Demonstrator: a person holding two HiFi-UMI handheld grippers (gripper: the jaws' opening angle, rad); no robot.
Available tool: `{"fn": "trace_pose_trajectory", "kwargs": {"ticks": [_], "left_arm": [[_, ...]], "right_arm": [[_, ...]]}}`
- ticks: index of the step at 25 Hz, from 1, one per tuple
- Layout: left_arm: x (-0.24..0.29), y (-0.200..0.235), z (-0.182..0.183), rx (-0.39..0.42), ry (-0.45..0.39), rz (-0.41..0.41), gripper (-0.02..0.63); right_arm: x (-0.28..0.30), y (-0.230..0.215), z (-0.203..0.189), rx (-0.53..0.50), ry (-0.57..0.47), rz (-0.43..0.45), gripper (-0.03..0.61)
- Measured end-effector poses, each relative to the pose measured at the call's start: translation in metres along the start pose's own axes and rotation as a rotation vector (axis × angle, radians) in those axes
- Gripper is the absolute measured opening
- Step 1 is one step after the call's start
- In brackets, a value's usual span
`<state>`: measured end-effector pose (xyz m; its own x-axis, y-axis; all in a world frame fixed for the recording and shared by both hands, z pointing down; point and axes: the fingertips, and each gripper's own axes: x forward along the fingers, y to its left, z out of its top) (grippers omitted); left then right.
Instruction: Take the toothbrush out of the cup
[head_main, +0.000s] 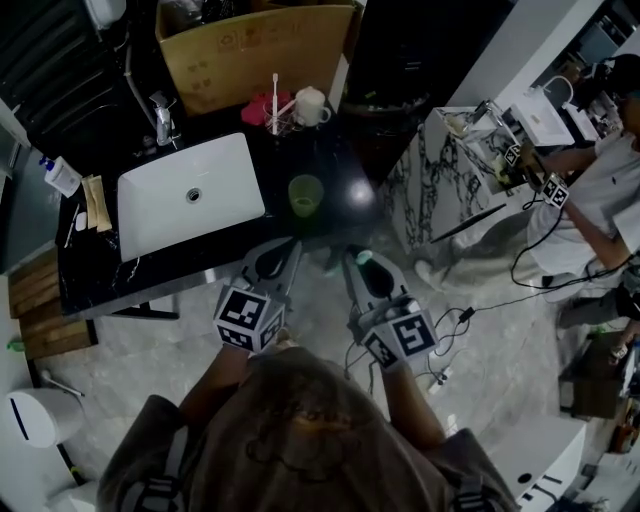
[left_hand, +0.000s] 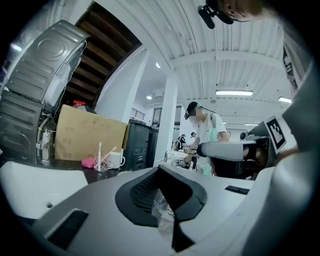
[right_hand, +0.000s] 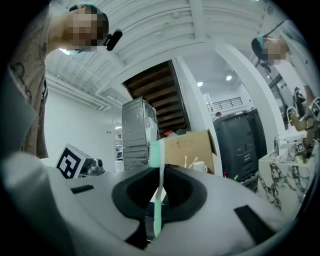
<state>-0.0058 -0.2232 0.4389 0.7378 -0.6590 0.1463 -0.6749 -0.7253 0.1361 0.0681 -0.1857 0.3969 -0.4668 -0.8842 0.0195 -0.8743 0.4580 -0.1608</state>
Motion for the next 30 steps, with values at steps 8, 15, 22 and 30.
{"fn": "trace_pose_trajectory", "kwargs": {"ticks": [8,15,22,30], "left_arm": [[-0.025,-0.034,-0.002,0.003,-0.012,0.031,0.0],[-0.056,-0.062,-0.002,0.0,-0.021,0.041,0.0],[-0.088,-0.089,-0.008,-0.003,-0.02,0.057,0.0],[-0.111,-0.112,-0.013,0.001,-0.023,0.062,0.0]], "right_arm": [[-0.032,0.008,-0.019,0.026,0.007,0.004,0.021],[-0.058,0.023,-0.037,0.055,0.023,-0.003,0.021],[-0.087,0.038,-0.05,0.071,0.031,-0.007,0.023],[-0.109,0.055,-0.057,0.075,0.033,0.01,0.021]]}}
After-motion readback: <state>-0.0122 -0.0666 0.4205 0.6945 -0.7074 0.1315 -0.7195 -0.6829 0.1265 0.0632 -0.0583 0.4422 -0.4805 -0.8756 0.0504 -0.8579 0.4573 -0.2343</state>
